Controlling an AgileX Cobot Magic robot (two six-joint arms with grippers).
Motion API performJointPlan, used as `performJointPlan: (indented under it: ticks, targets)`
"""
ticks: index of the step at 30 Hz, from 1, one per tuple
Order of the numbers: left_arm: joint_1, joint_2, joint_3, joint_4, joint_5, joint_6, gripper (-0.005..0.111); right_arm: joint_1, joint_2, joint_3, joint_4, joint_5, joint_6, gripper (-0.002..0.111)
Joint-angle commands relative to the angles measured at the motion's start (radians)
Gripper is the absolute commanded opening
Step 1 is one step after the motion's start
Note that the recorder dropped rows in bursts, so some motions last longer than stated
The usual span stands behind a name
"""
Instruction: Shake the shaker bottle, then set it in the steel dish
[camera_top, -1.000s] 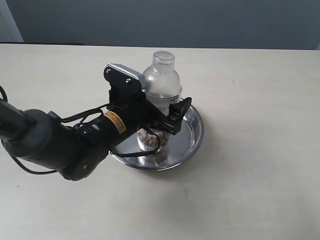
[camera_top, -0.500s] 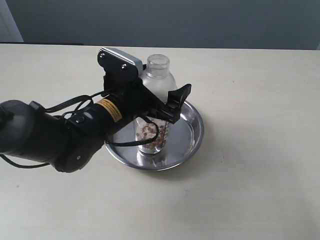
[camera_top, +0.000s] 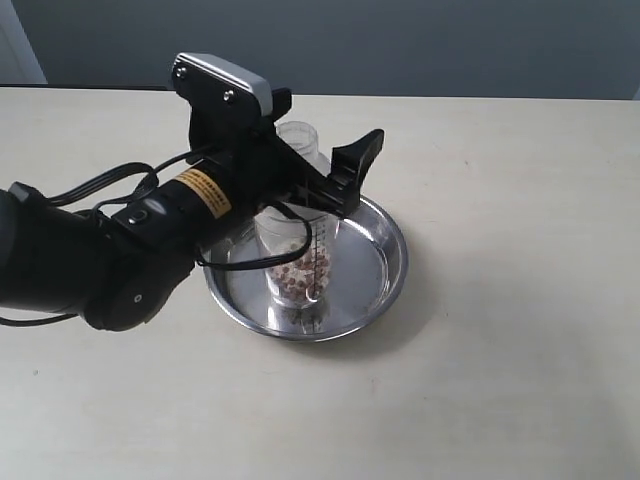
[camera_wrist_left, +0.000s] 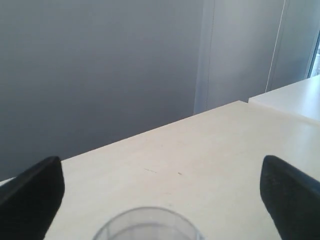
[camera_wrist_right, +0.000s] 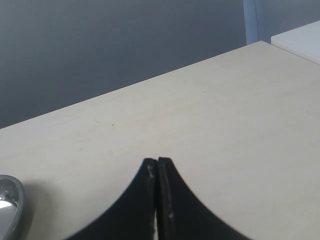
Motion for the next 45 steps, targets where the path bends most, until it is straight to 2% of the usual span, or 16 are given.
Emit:
performJointPlan:
  ticks: [1, 7, 14, 20, 23, 25, 28, 32, 35, 41, 45]
  targets:
    - [0.001, -0.043, -0.001, -0.023, 0.008, 0.03, 0.105, 0.001, -0.004, 0.002, -0.005, -0.007, -0.003, -0.001]
    - [0.001, -0.06, -0.001, -0.036, 0.012, 0.042, 0.105, 0.001, -0.004, 0.002, -0.005, -0.007, -0.003, -0.001]
    - [0.001, -0.092, -0.001, -0.036, -0.043, 0.042, 0.105, 0.001, -0.004, 0.002, -0.005, -0.007, -0.003, -0.001]
    - [0.001, -0.177, -0.001, -0.067, -0.012, 0.102, 0.105, 0.001, -0.004, 0.002, -0.005, -0.007, -0.003, -0.001]
    - [0.001, -0.252, -0.001, -0.089, 0.052, 0.184, 0.101, 0.001, -0.004, 0.002, -0.005, -0.007, -0.003, -0.001]
    - [0.001, -0.313, -0.001, -0.106, 0.131, 0.24, 0.093, 0.001, -0.004, 0.002, -0.005, -0.007, -0.003, -0.001]
    - [0.001, -0.426, -0.001, -0.117, 0.308, 0.307, 0.07, 0.001, -0.004, 0.002, -0.005, -0.007, -0.003, -0.001]
    - [0.001, -0.57, -0.001, -0.117, 0.548, 0.312, 0.03, 0.001, -0.004, 0.002, -0.005, -0.007, -0.003, -0.001]
    - [0.001, -0.658, -0.001, -0.117, 0.676, 0.334, 0.001, 0.001, -0.004, 0.002, -0.005, -0.007, -0.003, -0.001]
    - [0.001, -0.816, -0.001, -0.121, 0.892, 0.337, 0.001, 0.001, -0.004, 0.002, -0.005, -0.007, -0.003, -0.001]
    - [0.001, -0.892, -0.001, -0.104, 0.933, 0.338, 0.001, 0.001, -0.004, 0.002, -0.005, -0.007, -0.003, -0.001]
